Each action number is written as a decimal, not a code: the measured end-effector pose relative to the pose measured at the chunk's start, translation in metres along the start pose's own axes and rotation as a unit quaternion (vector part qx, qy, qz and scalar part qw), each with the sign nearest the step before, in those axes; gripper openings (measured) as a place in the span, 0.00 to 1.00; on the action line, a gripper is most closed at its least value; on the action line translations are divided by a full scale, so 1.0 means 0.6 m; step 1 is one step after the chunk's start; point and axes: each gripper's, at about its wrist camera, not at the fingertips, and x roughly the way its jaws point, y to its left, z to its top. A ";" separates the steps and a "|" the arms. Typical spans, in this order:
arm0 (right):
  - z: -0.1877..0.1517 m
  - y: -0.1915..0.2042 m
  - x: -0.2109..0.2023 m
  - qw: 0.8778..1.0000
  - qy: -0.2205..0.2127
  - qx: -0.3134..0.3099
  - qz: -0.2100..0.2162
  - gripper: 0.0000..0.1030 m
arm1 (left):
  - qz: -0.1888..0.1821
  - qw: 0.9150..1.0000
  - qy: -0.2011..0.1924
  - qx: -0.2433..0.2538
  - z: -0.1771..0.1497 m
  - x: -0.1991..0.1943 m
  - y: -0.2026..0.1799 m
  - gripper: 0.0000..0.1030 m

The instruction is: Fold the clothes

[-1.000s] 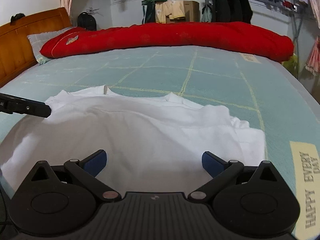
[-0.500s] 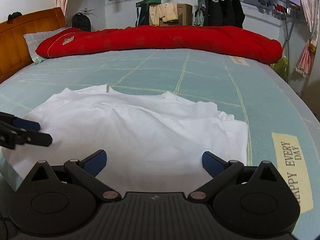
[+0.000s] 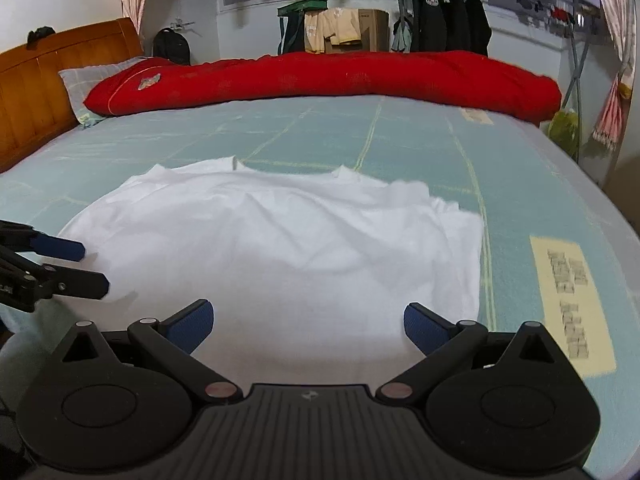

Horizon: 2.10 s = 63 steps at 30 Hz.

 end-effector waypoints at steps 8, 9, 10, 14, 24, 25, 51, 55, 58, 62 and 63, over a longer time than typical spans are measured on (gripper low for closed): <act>-0.061 -0.017 -0.021 0.999 0.025 0.030 0.001 1.00 | 0.008 1.000 0.017 -0.007 -0.026 -0.009 0.005 0.85; -0.061 -0.017 -0.028 0.999 0.016 0.030 0.004 1.00 | 0.007 1.000 0.014 -0.007 -0.025 -0.010 0.005 0.85; -0.060 -0.018 -0.034 0.999 0.006 0.032 0.005 1.00 | 0.006 1.000 0.011 -0.007 -0.023 -0.011 0.004 0.85; -0.053 -0.029 -0.028 0.999 -0.003 0.052 0.005 1.00 | 0.002 1.000 0.011 -0.014 -0.024 -0.006 -0.001 0.85; -0.061 -0.032 -0.035 0.998 -0.022 0.060 0.010 1.00 | -0.002 0.999 -0.013 -0.040 -0.013 -0.030 0.021 0.89; -0.060 -0.033 -0.037 0.998 -0.027 0.062 0.011 1.00 | -0.001 0.999 -0.018 -0.043 -0.010 -0.032 0.023 0.89; 0.047 -0.154 0.069 0.988 -0.074 0.115 0.066 1.00 | 0.029 0.999 -0.010 -0.033 0.021 -0.006 0.003 0.90; 0.033 -0.181 0.118 0.988 -0.047 0.135 0.058 1.00 | 0.031 0.999 -0.008 -0.031 0.031 0.001 0.005 0.90; 0.034 -0.188 0.099 0.986 -0.060 0.148 0.054 1.00 | 0.037 0.999 -0.010 -0.030 0.044 0.008 0.007 0.90; 0.058 -0.191 0.107 0.985 -0.071 0.145 0.061 1.00 | 0.037 0.999 -0.016 -0.027 0.059 0.020 0.005 0.90; 0.063 -0.194 0.115 0.984 -0.069 0.147 0.071 1.00 | 0.037 0.999 -0.016 -0.027 0.060 0.022 0.005 0.90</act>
